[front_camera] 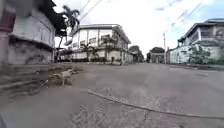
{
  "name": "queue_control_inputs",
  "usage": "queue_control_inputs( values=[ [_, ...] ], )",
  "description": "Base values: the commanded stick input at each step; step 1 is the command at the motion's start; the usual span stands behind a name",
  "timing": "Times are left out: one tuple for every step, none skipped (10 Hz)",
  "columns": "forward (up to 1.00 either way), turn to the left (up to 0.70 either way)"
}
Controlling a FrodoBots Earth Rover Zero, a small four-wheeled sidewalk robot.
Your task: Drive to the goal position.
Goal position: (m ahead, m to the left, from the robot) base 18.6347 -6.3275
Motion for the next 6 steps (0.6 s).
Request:
queue_control_inputs(
  values=[
    [1.00,-0.38],
    [1.00,-0.04],
    [1.00,0.20],
    [1.00,0.12],
    [1.00,0.02],
    [1.00,0.00]
  ],
)
